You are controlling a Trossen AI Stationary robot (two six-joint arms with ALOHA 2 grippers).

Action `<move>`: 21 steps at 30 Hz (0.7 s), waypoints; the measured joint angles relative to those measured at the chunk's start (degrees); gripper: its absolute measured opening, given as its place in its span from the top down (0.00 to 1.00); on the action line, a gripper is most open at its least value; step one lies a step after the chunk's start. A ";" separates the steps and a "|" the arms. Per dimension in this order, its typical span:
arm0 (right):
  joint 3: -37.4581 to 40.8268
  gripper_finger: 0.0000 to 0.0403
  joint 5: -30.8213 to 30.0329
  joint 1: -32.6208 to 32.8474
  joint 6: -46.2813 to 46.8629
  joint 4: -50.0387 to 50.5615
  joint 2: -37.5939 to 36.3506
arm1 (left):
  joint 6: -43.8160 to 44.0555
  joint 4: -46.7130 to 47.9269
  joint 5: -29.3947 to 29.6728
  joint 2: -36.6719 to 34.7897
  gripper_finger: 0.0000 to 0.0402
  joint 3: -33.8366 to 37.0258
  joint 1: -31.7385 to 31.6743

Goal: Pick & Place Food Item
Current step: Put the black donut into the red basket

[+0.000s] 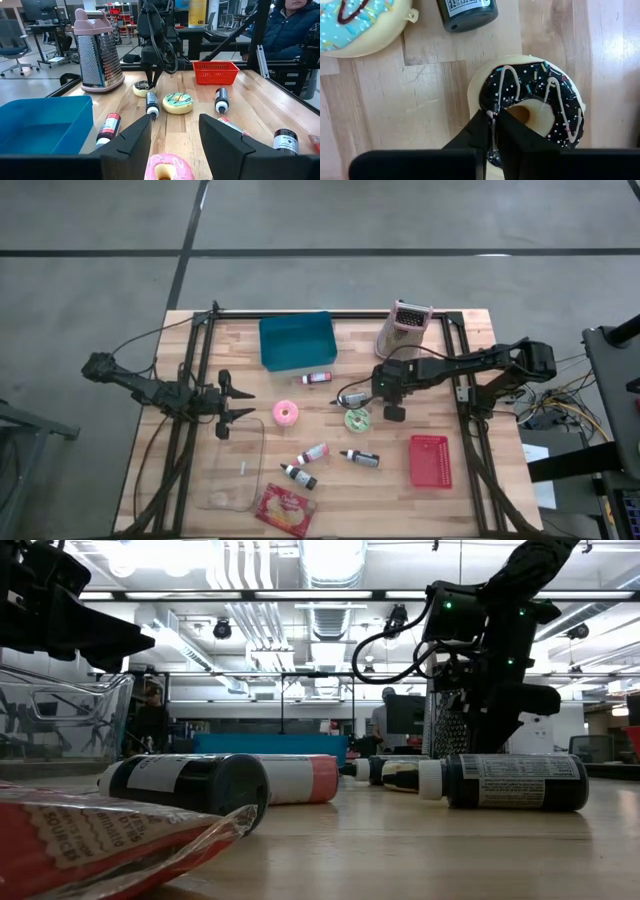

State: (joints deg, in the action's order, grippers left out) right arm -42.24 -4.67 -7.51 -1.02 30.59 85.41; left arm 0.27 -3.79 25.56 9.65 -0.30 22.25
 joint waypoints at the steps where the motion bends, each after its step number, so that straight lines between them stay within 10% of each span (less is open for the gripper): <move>1: 0.00 0.96 0.00 0.00 0.00 0.05 0.00 | 0.00 0.00 0.00 0.00 0.58 0.00 -0.01; 21: -1.99 0.97 -0.86 2.78 1.89 0.97 -0.59 | 0.00 0.04 0.00 0.00 0.58 0.00 -0.01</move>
State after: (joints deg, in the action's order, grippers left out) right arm -44.23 -5.52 -4.73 0.87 31.56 84.82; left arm 0.27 -3.75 25.56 9.65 -0.30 22.24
